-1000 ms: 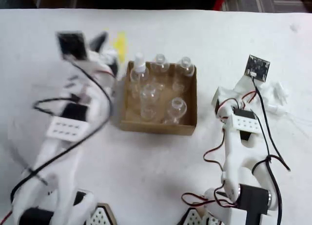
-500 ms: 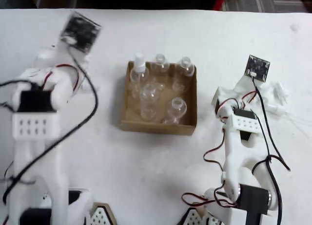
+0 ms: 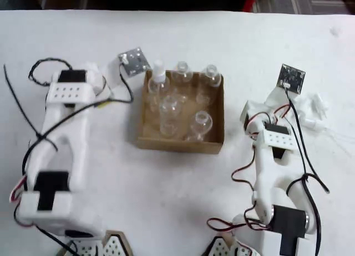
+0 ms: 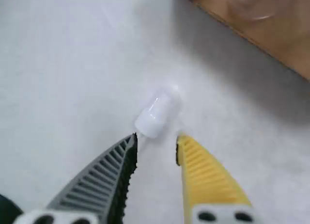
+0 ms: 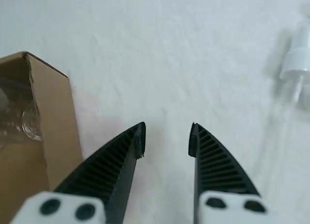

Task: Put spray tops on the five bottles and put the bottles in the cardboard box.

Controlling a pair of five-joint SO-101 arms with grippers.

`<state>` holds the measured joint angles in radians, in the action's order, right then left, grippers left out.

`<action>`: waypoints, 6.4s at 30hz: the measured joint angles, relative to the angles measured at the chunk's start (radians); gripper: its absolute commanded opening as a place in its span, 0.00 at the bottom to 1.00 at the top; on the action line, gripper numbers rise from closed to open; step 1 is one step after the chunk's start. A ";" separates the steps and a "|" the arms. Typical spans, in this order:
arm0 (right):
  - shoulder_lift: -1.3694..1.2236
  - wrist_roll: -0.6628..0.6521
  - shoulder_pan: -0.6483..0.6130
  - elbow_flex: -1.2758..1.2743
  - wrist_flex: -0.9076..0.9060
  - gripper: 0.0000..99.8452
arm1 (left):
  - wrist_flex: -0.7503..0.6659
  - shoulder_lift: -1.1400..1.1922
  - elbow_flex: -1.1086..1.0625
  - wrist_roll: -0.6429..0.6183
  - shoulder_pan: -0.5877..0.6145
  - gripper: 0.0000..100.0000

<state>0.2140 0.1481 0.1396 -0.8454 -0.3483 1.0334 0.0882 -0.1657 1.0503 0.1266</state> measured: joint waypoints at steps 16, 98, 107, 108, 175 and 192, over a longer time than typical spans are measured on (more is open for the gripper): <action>0.000 0.000 0.000 0.000 0.008 0.13 | 0.339 0.717 0.815 0.135 0.043 0.15; -0.003 0.000 0.000 0.000 0.008 0.13 | -0.523 -1.536 -0.756 -1.013 -0.315 0.02; -0.003 0.000 0.000 0.000 0.008 0.13 | -0.654 -1.333 -0.727 -1.330 -0.400 0.02; -0.003 0.000 0.000 0.000 0.008 0.13 | -0.657 -1.301 -0.707 -1.352 -0.405 0.02; -0.003 0.000 0.000 0.000 0.025 0.13 | -1.028 -0.807 -0.726 -1.386 -0.393 0.02; -0.003 0.000 0.000 0.000 0.025 0.13 | -1.026 -0.806 -0.836 -1.320 -0.420 0.02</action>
<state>0.2110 0.1481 0.1396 -0.8454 -0.3237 0.0069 -0.7173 -1.0019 -0.2693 -0.2938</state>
